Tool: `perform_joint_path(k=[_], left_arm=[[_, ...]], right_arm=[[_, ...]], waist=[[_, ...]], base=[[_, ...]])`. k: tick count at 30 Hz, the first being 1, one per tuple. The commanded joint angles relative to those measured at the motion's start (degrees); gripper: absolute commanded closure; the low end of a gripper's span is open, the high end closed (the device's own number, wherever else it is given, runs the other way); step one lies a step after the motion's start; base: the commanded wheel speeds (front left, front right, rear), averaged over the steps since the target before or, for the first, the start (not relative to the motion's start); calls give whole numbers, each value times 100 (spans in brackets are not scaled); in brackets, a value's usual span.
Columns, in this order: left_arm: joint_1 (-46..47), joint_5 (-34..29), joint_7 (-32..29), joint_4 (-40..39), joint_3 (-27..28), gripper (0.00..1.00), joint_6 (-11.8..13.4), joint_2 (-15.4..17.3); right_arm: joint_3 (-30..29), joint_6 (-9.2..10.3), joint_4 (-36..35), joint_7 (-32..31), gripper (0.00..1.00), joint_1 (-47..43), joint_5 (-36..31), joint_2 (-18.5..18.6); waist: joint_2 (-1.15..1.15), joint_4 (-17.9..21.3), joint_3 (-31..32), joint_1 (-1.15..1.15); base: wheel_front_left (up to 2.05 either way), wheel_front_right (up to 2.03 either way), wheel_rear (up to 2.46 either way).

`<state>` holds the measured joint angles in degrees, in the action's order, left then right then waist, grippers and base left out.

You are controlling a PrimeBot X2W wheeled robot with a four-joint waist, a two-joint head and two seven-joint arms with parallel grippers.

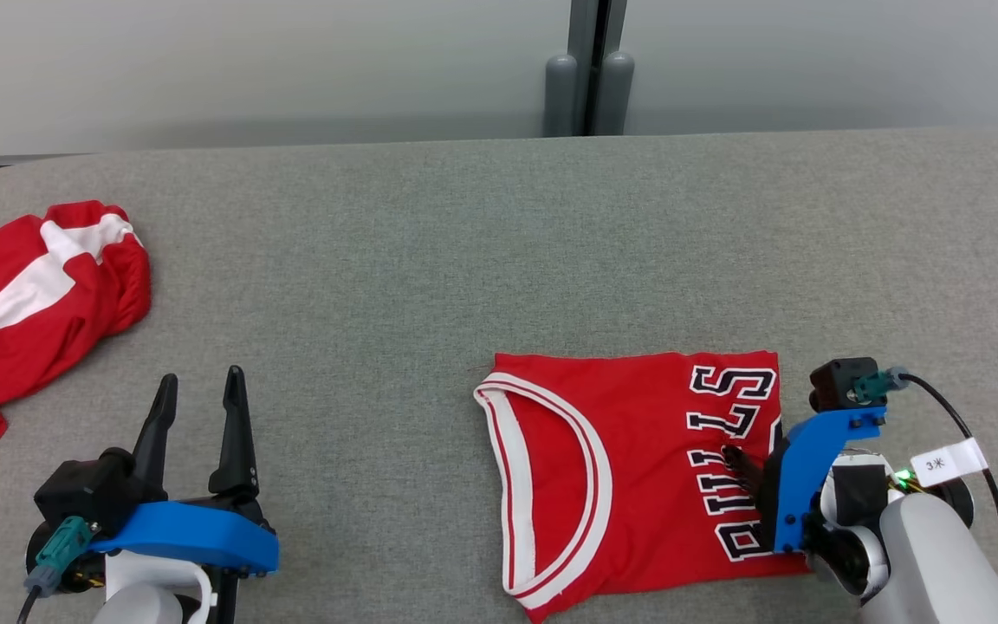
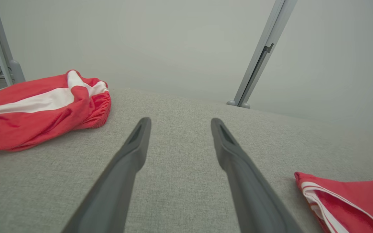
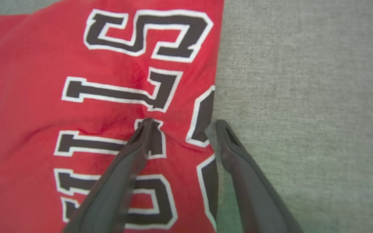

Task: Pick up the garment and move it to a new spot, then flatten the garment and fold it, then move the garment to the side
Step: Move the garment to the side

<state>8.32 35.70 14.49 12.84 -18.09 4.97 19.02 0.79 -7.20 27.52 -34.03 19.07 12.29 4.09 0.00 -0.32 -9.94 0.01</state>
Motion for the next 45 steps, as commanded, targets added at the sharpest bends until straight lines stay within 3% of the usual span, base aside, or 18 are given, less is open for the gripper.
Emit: perform_joint_path(k=[1,2,3,5,10,16,21,25,32,42,43,44,45], left_arm=[[53,-47,24,16,-5,0,-26,-19],[55,-50,26,23,-5,0,-31,-22],[52,-49,30,24,-1,0,-33,-25],[40,-59,35,22,11,0,-33,-14],[44,-20,40,-91,79,0,-18,32],[241,-69,7,-360,174,0,-12,205],[562,-169,-77,-707,228,0,31,397],[843,-262,-202,-953,255,0,53,545],[1126,-382,-382,-1208,167,0,46,678],[1228,-398,-374,-1179,140,0,-6,739],[1217,-387,-363,-1156,140,0,-5,720],[1200,-377,-339,-1127,134,0,-6,699],[1176,-362,-316,-1094,129,0,-7,678]], right_arm=[[278,-59,214,-230,14,-217,62,-226],[374,-65,158,-248,73,-239,70,-239],[432,-65,91,-252,100,-248,53,-238],[538,-64,-120,-132,100,-182,28,-118],[905,-28,-626,10,100,367,-64,581],[1447,-29,-1008,-171,100,1221,-22,1798],[1578,-29,-1019,-44,100,1939,105,2750],[1508,-29,-730,298,100,2380,170,3268],[1227,-29,-156,863,100,2735,139,3612],[708,-29,675,1434,100,2967,-171,3438],[658,-28,748,1414,75,2960,-217,3410],[589,-28,815,1389,7,2949,-245,3363],[468,-28,874,1409,0,2962,-298,3317]], waist=[[0,-23,-14,-1],[0,-26,-14,-1],[0,-23,-14,-1],[0,16,-16,-1],[0,296,-110,-1],[0,811,-514,-1],[0,1212,-1077,-1],[0,1411,-1508,-1],[0,1490,-1953,-1],[0,1453,-2145,-1],[0,1442,-2126,-1],[0,1431,-2099,-1],[0,1420,-2060,-1]], base=[[0,0,0],[0,0,0],[0,0,0],[0,0,0],[0,0,0],[0,0,0],[0,0,0],[0,0,0],[0,0,0],[0,0,0],[0,0,0],[0,0,0],[0,0,0]])
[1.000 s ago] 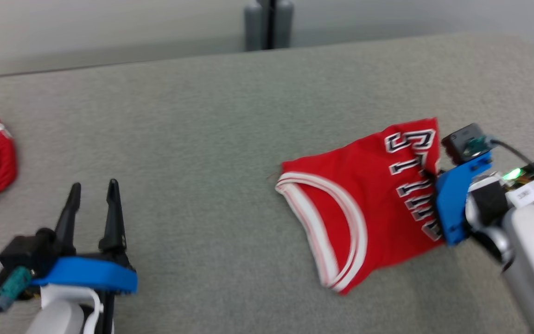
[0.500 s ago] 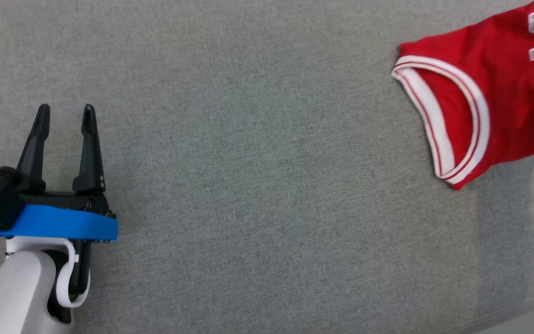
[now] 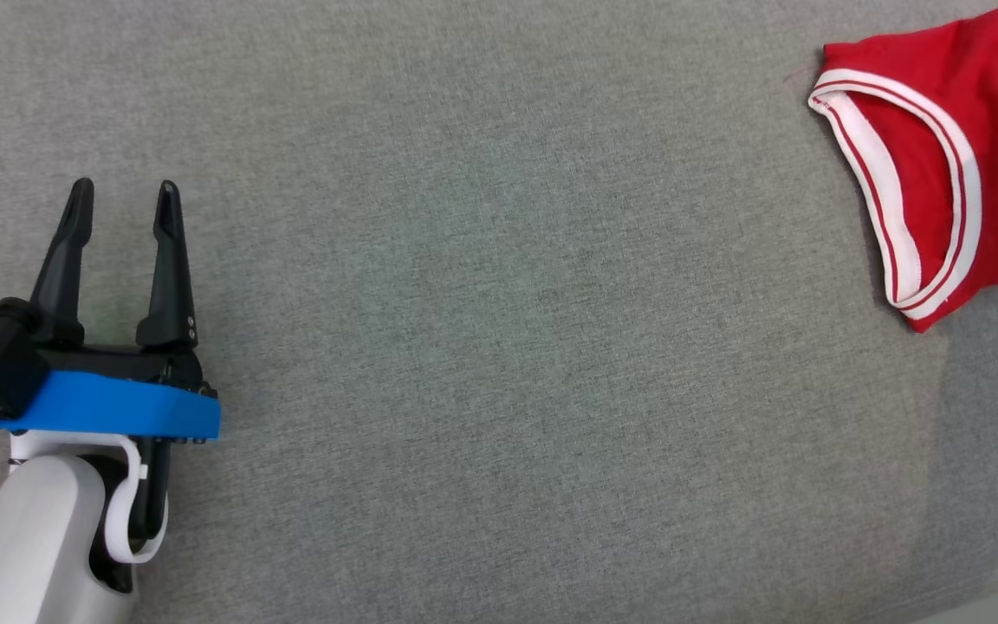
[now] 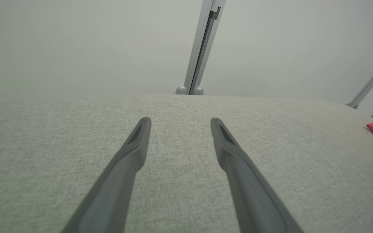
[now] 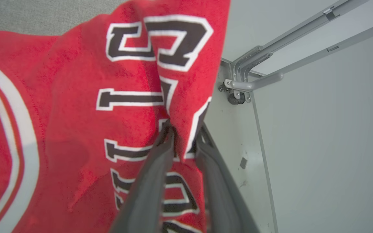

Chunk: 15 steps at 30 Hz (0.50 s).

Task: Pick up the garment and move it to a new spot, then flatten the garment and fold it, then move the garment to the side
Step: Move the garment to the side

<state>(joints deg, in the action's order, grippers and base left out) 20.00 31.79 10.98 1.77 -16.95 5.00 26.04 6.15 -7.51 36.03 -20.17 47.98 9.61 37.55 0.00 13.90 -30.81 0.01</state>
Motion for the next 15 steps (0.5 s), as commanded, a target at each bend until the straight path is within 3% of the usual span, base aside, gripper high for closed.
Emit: perform_joint_path(k=[1,7,15], left_arm=[[-22,45,58,47,15,0,-12,-45],[-291,148,267,457,1,0,-96,-271],[-872,179,403,1062,-10,0,-195,-649]], right_arm=[[-128,2,75,51,0,69,-99,-78],[-178,2,171,304,0,-150,-342,-370],[-109,2,-341,1224,0,-974,197,-927]], waist=[[0,-14,67,-1],[0,-129,647,-1],[0,-521,1803,-1]], base=[[0,0,0],[0,0,0],[0,0,0]])
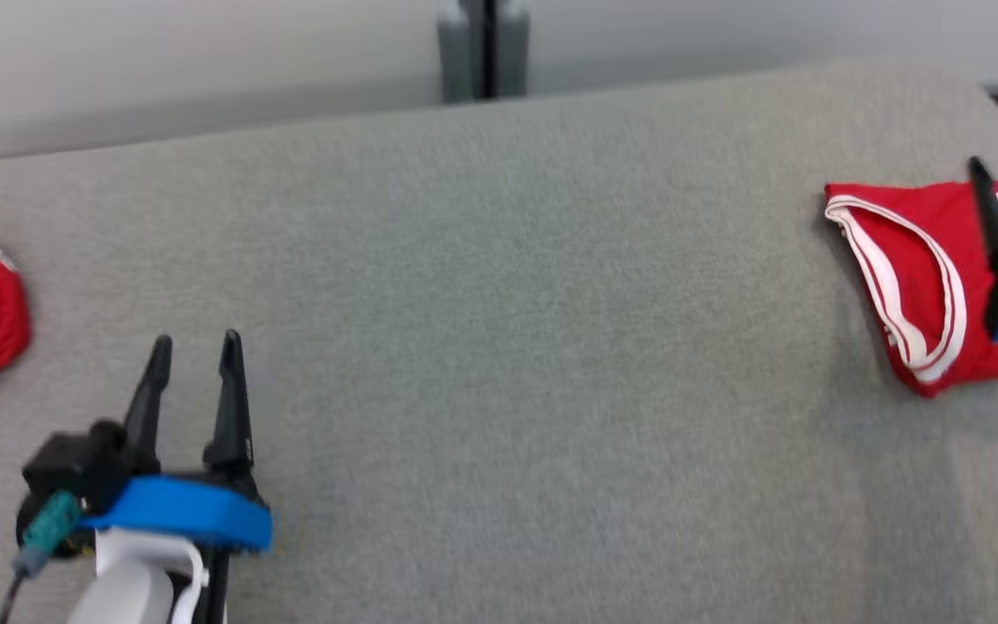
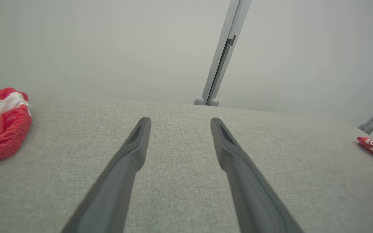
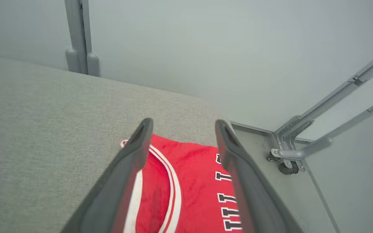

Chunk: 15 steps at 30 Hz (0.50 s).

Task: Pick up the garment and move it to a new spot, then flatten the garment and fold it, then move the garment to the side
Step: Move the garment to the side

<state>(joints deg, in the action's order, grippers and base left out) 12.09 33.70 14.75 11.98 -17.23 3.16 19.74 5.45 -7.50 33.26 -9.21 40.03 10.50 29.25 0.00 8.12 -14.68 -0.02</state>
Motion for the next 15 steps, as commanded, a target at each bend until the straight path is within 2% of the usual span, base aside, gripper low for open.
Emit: perform_joint_path(k=[1,5,11,15], left_arm=[[-187,21,31,77,66,0,5,-63],[-567,47,44,206,171,0,22,-146],[-1058,62,47,177,365,0,67,-142],[-1242,30,48,114,409,0,77,-186]], right_arm=[[-65,0,-231,266,0,-388,199,-212],[-162,0,-955,735,0,-1339,569,-539],[-522,0,-2005,1025,0,-2714,272,-1220],[-597,2,-2475,1101,0,-3401,95,-1798]], waist=[[0,5,321,2],[0,-176,773,2],[0,-342,1162,2],[0,-433,1311,2]], base=[[0,0,0],[0,0,0],[0,0,0],[0,0,0]])
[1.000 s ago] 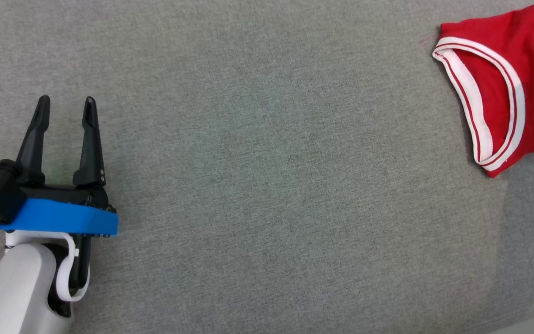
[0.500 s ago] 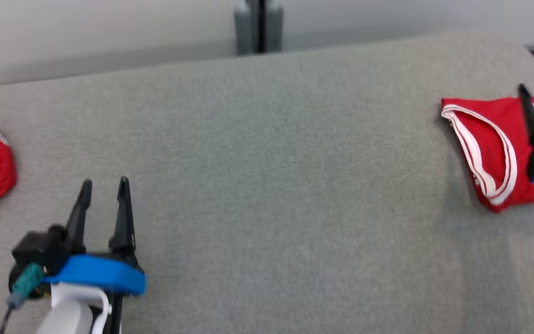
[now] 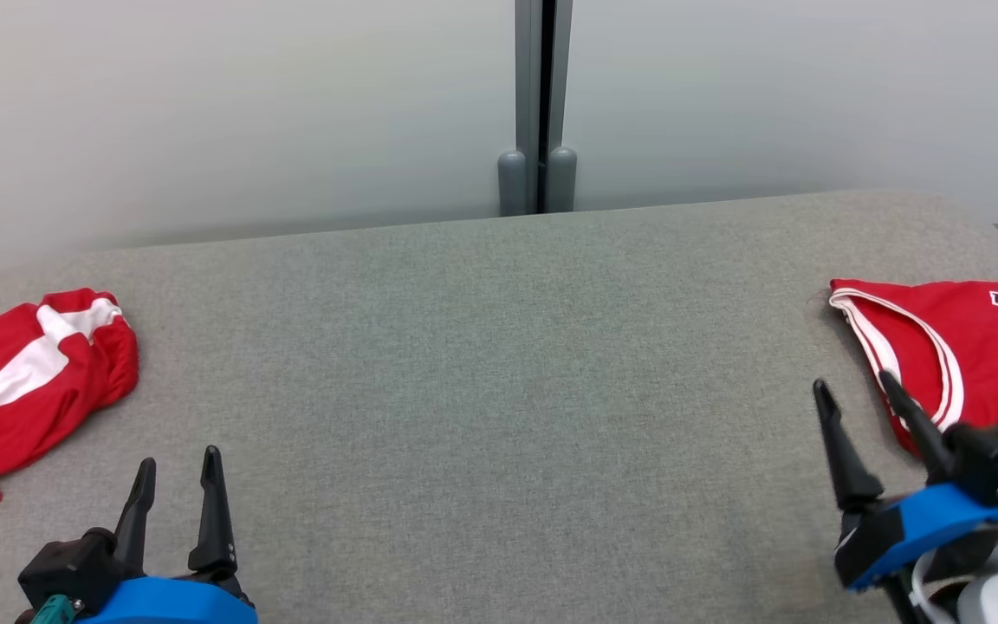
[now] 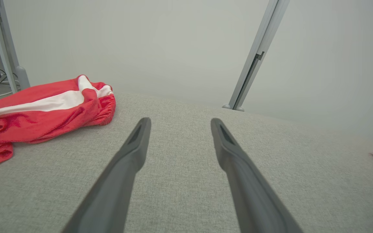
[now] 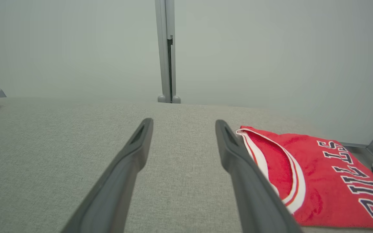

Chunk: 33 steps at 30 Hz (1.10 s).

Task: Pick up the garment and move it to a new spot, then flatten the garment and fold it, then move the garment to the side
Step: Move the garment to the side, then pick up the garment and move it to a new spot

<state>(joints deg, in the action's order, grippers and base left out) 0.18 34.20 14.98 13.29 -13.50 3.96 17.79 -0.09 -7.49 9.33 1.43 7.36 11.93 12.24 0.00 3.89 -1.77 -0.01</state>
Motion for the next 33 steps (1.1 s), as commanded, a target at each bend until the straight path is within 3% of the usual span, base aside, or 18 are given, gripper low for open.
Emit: perform_joint_path(k=[1,7,22,33], left_arm=[[-81,-26,24,-29,37,0,1,2],[-156,-44,22,-62,-17,0,48,-27],[-245,17,-32,-137,-69,0,145,-57],[-172,-4,-59,-247,-83,0,171,-23]], right_arm=[[-40,-1,-143,67,0,-256,-106,-190],[-22,-1,-185,191,0,-627,-214,-566],[-178,-1,-74,23,0,-577,-511,-755],[-195,-1,-28,60,0,-697,-468,-812]], waist=[[0,-23,43,1],[0,-79,175,1],[0,-113,217,1],[0,-763,184,1]], base=[[0,0,0],[0,0,0],[0,0,0],[0,0,0]])
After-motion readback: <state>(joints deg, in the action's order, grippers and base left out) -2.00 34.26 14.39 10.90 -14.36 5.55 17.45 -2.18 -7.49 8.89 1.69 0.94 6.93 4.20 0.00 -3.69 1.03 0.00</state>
